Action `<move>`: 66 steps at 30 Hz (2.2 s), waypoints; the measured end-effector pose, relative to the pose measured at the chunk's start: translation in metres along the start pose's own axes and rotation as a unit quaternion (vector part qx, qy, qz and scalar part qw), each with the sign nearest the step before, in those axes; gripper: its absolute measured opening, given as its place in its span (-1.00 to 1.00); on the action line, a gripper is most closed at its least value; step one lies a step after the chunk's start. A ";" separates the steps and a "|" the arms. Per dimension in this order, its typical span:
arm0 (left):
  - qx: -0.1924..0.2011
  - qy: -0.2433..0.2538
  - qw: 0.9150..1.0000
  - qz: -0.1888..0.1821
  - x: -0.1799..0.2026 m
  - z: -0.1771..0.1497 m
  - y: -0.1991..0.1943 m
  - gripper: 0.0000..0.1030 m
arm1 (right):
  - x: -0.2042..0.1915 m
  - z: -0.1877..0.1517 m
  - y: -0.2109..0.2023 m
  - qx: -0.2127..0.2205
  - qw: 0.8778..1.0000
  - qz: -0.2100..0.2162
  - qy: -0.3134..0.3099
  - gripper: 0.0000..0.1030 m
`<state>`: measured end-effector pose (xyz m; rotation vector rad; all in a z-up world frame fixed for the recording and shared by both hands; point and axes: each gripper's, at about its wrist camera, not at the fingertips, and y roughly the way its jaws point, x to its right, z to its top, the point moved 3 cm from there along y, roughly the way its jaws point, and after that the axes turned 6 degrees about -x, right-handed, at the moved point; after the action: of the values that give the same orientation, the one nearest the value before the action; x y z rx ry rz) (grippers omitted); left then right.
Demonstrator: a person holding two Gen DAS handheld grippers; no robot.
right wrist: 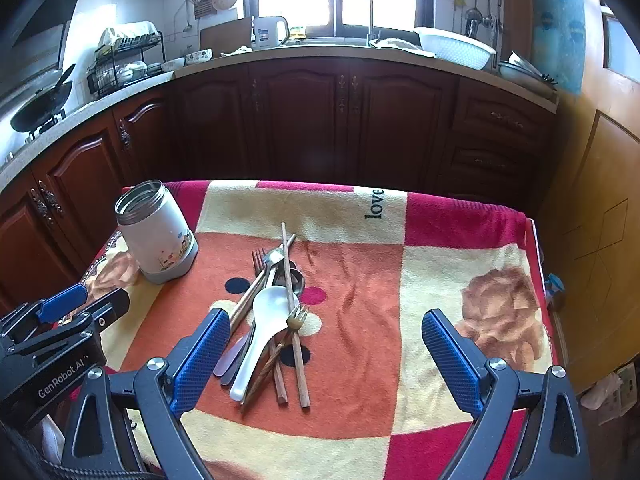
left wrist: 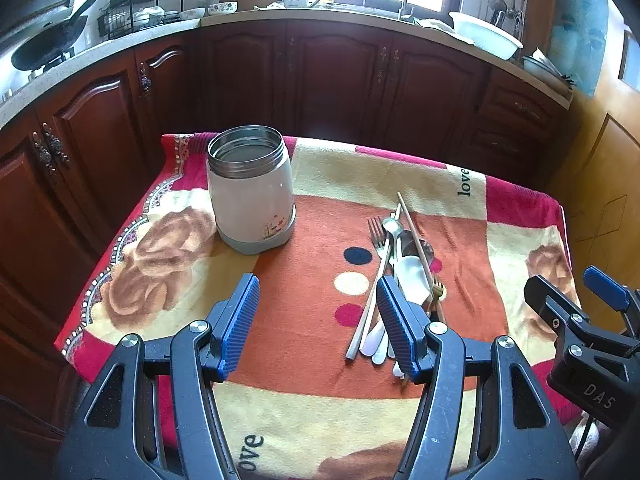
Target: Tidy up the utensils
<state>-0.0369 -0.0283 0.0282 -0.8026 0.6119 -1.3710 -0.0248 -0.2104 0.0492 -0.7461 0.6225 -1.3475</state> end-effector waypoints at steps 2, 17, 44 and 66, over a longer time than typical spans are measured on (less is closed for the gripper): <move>0.001 0.003 1.000 -0.002 0.001 0.000 -0.001 0.18 | 0.000 0.000 0.000 0.002 1.000 0.001 0.001 0.86; 0.003 0.000 1.000 -0.004 0.003 0.002 -0.003 0.18 | 0.000 0.001 -0.003 0.025 1.000 -0.007 -0.005 0.86; -0.034 0.004 0.999 -0.005 0.011 0.003 0.034 0.18 | 0.002 0.000 0.041 -0.052 0.998 0.021 0.007 0.86; -0.083 0.022 0.995 -0.055 0.008 -0.001 0.074 0.18 | 0.001 0.017 0.096 -0.084 0.993 0.065 -0.060 0.68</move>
<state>0.0079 -0.0349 -0.0306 -0.9533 0.7335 -1.4538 0.0486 -0.2034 -0.0148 -0.9001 0.6820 -1.1308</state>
